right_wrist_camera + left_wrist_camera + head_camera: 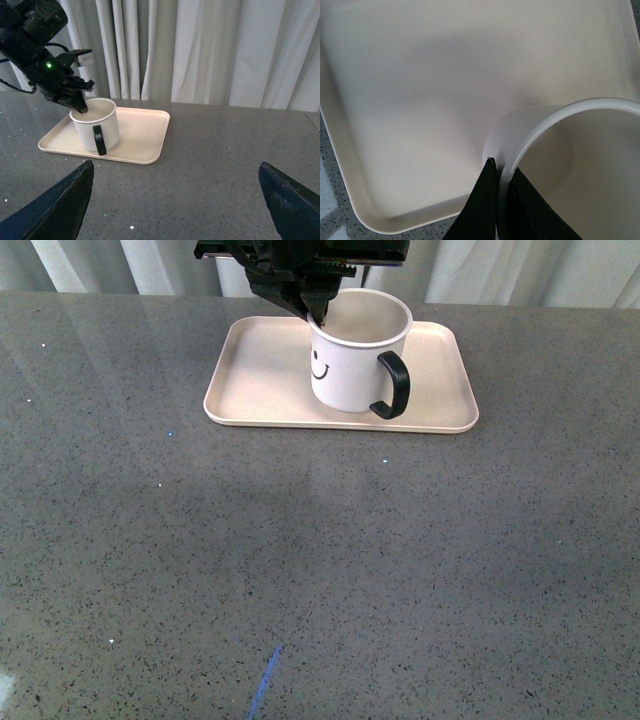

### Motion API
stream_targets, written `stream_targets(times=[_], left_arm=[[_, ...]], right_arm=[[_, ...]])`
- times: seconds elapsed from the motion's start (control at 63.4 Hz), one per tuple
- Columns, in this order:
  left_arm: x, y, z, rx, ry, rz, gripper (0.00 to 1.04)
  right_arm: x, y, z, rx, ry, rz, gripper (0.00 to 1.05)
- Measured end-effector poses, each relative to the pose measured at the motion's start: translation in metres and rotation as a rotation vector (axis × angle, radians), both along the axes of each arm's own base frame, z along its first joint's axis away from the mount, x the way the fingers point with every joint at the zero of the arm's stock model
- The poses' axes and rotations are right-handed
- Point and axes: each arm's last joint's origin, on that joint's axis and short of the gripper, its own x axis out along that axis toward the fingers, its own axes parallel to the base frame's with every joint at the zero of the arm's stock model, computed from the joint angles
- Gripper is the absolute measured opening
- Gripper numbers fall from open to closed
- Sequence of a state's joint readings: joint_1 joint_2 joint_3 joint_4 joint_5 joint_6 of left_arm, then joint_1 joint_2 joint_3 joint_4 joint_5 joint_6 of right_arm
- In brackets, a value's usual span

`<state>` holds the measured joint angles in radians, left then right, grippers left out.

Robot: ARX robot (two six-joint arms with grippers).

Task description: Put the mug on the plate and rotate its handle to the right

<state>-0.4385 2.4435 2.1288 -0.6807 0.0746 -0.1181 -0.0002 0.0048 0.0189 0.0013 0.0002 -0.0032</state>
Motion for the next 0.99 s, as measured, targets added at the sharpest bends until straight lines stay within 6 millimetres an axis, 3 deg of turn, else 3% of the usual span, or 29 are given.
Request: stream_targets(times=[0.458, 0.994], left_arm=[[0.019, -0.005, -0.011, 0.005, 0.019, 0.005, 0.02], [0.025, -0.005, -0.017, 0.009, 0.028, 0.01, 0.02]], right_arm=[[0.0, 0.0, 0.0, 0.0, 0.0, 0.0, 0.96], [0.0, 0.0, 0.0, 0.0, 0.0, 0.0, 0.96]])
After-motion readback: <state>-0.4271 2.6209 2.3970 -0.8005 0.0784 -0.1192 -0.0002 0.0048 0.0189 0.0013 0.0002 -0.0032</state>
